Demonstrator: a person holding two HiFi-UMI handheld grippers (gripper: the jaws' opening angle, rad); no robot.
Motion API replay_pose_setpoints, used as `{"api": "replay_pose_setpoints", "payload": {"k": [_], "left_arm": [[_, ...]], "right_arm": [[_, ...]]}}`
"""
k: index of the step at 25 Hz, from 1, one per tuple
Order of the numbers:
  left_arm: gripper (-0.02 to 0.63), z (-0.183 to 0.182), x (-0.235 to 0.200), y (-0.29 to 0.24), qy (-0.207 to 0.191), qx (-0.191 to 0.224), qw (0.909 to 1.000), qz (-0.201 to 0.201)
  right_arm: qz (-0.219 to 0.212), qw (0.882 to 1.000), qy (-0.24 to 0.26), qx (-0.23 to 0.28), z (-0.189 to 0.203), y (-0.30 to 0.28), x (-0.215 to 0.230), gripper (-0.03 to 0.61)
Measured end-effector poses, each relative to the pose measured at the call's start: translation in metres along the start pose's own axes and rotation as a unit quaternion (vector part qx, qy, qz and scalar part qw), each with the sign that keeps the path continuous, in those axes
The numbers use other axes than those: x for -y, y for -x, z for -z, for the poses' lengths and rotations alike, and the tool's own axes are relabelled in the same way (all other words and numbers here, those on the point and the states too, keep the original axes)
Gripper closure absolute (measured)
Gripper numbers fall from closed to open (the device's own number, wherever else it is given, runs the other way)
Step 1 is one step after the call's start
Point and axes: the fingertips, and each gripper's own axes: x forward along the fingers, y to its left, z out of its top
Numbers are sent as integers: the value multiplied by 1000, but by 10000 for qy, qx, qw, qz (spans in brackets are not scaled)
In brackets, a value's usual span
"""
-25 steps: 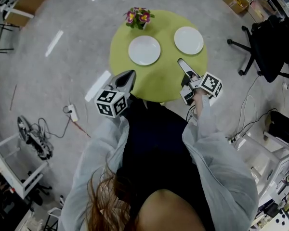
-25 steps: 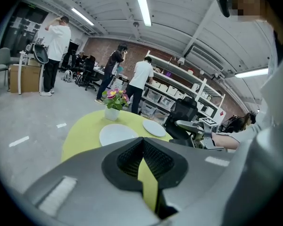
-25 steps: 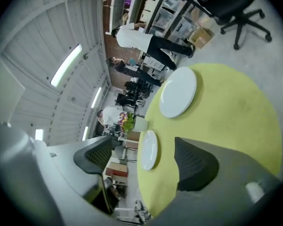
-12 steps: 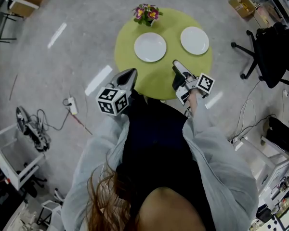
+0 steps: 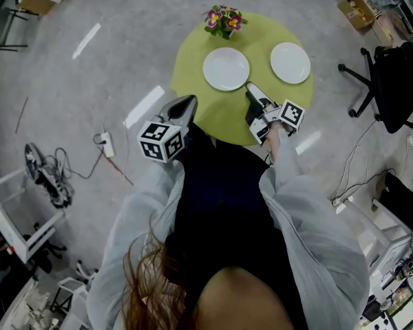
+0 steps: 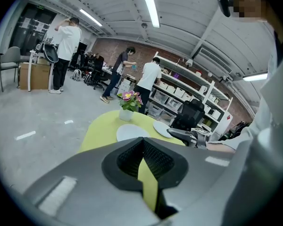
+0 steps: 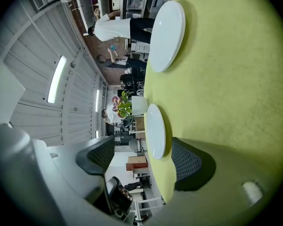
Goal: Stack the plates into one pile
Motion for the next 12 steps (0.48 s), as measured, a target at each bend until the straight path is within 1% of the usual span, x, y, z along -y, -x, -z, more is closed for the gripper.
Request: {"api": "replay_pose_setpoints", "payload": {"k": [8, 12], "left_arm": [[601, -3, -21, 6, 100, -56, 9999, -77], [601, -8, -31, 10, 196, 16, 9997, -122]], "right_arm": [[154, 9998, -5, -134, 4, -26, 3, 210], [283, 9994, -28, -203, 9, -35, 1, 210]]}}
